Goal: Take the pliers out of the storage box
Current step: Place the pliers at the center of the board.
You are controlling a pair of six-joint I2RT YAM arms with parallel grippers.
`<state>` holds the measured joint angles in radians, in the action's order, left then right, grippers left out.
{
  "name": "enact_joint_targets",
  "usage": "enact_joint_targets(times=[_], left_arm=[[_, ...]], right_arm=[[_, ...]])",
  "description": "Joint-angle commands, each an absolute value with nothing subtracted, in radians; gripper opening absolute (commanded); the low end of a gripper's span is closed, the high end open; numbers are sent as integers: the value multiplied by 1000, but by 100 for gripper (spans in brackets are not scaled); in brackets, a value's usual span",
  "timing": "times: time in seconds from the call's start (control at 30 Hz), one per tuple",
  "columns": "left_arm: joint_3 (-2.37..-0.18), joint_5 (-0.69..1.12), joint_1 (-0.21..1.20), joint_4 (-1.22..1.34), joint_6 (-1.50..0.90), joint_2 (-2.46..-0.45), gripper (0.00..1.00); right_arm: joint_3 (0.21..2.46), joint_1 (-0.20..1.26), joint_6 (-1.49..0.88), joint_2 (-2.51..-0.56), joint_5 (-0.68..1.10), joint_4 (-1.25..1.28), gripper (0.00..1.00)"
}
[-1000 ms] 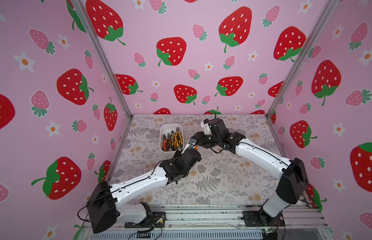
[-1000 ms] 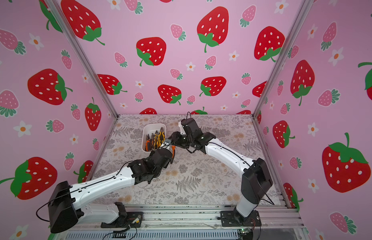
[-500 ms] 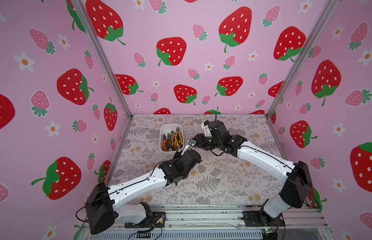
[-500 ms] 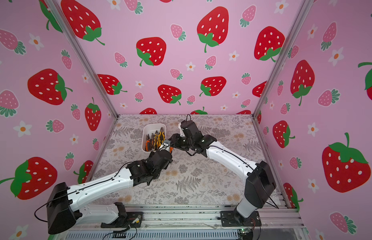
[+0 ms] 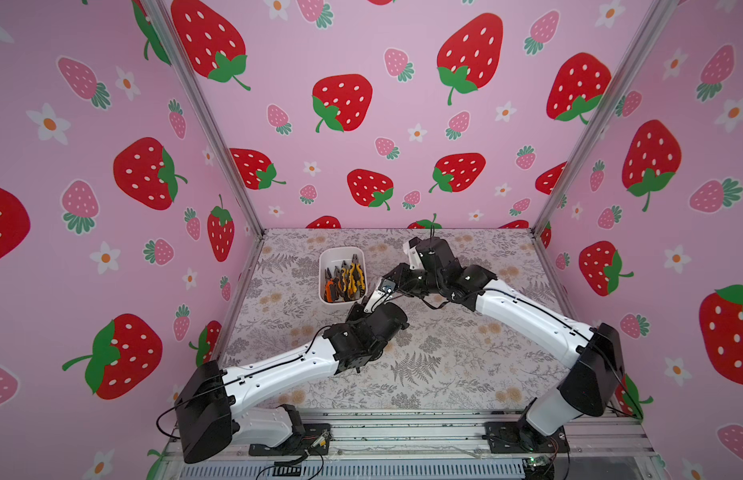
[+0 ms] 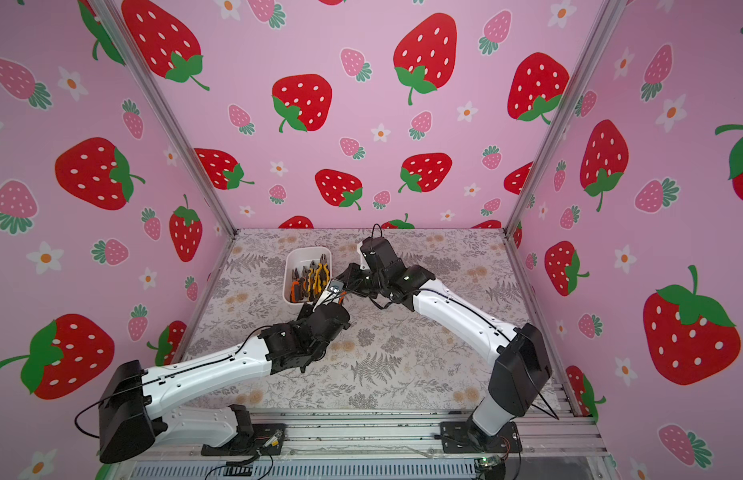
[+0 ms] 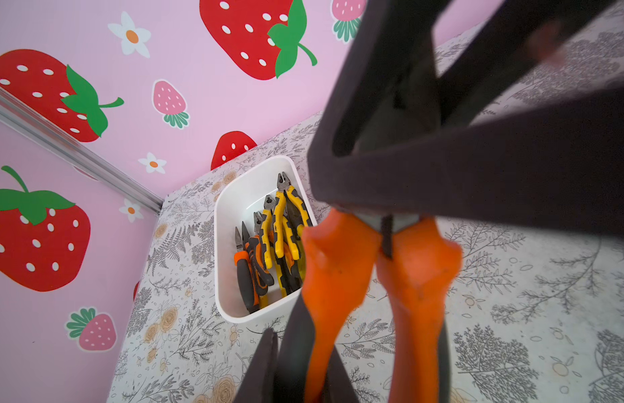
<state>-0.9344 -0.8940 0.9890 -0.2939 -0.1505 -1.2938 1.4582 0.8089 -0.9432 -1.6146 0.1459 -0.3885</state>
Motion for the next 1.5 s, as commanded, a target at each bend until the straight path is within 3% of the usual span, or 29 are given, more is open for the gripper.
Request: enact_joint_targets(times=[0.0, 0.1, 0.13, 0.17, 0.3, 0.4, 0.63, 0.77, 1.0, 1.07, 1.2, 1.47], left_arm=[[-963, -977, 1006, -246, -133, -1279, 0], [-969, -962, 1006, -261, -154, -1280, 0], [-969, -954, 1006, -264, -162, -1276, 9], [-971, -939, 1006, -266, -174, -1271, 26], [-1004, -850, 1005, -329, -240, -1223, 61], [-1038, -778, 1005, -387, -288, -1178, 74], [-1026, -735, 1005, -424, -335, -1054, 76], [-990, -717, 999, -413, -321, -1065, 78], [-969, -605, 978, -357, -349, -1137, 78], [-968, -575, 964, -348, -348, -1151, 78], [-969, -512, 925, -350, -328, -1179, 78], [-946, -361, 815, -302, -359, -1203, 77]], right_arm=[[1469, 812, -982, -1609, 93, -429, 0], [1469, 812, -969, -1602, 71, -437, 0], [1470, 812, -958, -1599, 57, -444, 0], [1472, 812, -941, -1592, 31, -457, 0], [1501, 792, -859, -1576, -58, -528, 0], [1503, 736, -816, -1566, -77, -562, 0], [1575, 483, -569, -1642, -76, -653, 0], [1683, 271, -398, -1797, 100, -638, 0], [2387, 116, -121, -2298, 48, -1011, 0], [2486, 101, -63, -2378, 36, -1040, 0], [2475, 80, 24, -2424, 15, -987, 0], [2411, 4, 70, -2460, 236, -892, 0]])
